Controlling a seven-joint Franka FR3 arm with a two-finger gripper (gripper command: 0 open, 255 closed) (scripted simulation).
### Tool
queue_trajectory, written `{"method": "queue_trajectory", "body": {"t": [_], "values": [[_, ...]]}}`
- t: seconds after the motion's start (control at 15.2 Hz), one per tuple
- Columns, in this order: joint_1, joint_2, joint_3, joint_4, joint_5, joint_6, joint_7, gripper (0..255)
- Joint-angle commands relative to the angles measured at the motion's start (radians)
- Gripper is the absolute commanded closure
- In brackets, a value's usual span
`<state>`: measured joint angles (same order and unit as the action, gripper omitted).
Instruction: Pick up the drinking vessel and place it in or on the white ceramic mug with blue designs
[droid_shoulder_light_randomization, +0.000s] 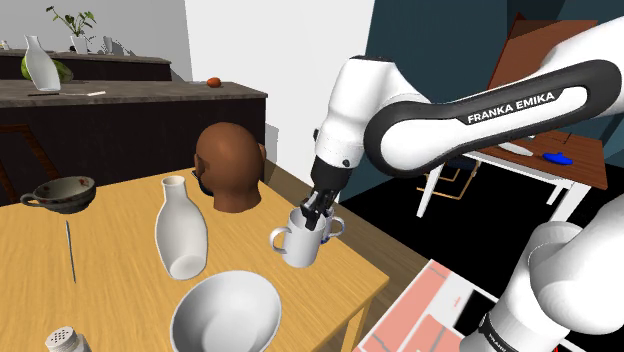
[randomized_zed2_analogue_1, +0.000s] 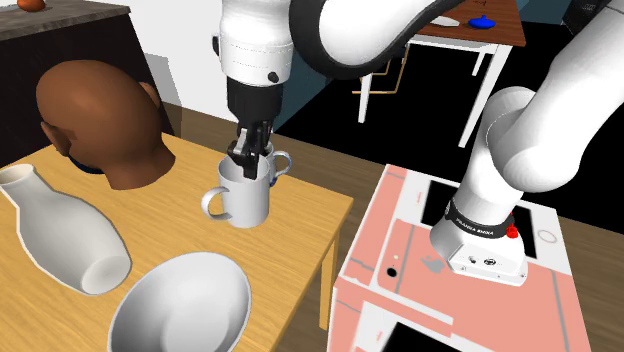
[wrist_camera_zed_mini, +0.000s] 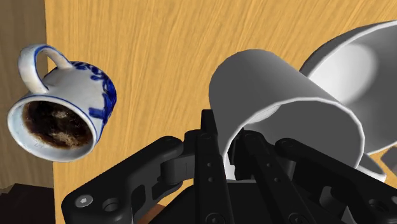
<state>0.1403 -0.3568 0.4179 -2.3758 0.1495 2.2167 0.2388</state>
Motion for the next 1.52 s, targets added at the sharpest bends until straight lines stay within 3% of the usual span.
{"method": "queue_trajectory", "body": {"t": [0.0,0.59,1.45], "values": [[0.000,-0.009,-0.005,0.018,0.001,-0.028,-0.003,255],[-0.002,-0.037,-0.021,0.110,-0.001,-0.147,-0.007,255],[-0.123,0.085,-0.229,0.250,-0.053,-0.190,-0.299,255]]}}
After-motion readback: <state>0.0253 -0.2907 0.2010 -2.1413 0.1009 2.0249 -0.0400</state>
